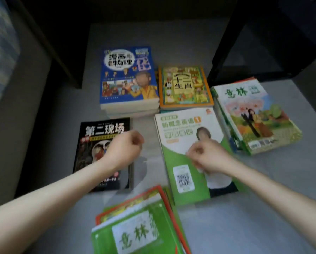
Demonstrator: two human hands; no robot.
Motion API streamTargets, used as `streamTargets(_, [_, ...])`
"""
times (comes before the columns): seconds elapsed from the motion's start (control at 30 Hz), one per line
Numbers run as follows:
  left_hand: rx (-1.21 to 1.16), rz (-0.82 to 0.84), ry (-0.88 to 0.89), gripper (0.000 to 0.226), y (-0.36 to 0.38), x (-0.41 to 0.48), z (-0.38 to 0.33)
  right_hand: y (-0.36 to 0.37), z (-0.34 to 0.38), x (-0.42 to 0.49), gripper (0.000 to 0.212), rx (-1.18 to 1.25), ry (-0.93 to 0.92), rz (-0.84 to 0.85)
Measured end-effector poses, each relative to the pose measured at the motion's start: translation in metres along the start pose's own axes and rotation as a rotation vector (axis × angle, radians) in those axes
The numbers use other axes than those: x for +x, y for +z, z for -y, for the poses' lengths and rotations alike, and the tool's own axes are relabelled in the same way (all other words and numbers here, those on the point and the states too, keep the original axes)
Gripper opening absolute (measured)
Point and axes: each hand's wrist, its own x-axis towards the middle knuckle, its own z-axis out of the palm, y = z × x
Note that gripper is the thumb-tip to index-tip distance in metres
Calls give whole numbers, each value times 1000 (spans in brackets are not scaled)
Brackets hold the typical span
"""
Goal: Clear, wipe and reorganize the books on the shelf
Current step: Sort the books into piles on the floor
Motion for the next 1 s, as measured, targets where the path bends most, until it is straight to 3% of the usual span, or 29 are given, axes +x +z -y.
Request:
streamTargets(0.13, [371,337,-117,23,11,-56,35,69,-2,-61,37,-159,45,291])
streamTargets(0.33, [534,415,-378,45,11,-115,87,127,6,-96,30,-322,15,306])
streamTargets(0.43, [220,524,-645,51,20,-140,113,141,7,-94,45,-333,28,237])
streamTargets(0.5, [-199,540,-827,40,32,-154,123,147,5,-92,56,-340,44,236])
streamTargets(0.57, [-462,496,-907,24,41,-163,126,150,4,-91,53,-303,50,256])
streamTargets(0.7, [-486,502,-860,11,38,-161,126,143,1,-92,23,-211,57,226])
streamTargets(0.77, [-467,556,-788,13,27,-151,120,138,-2,-93,38,-157,86,226])
streamTargets(0.87, [-474,608,-590,21,11,-142,96,136,-10,-92,30,-51,112,216])
streamTargets(1.0, [-553,539,-336,34,-3,-142,61,139,-18,-92,35,149,161,206])
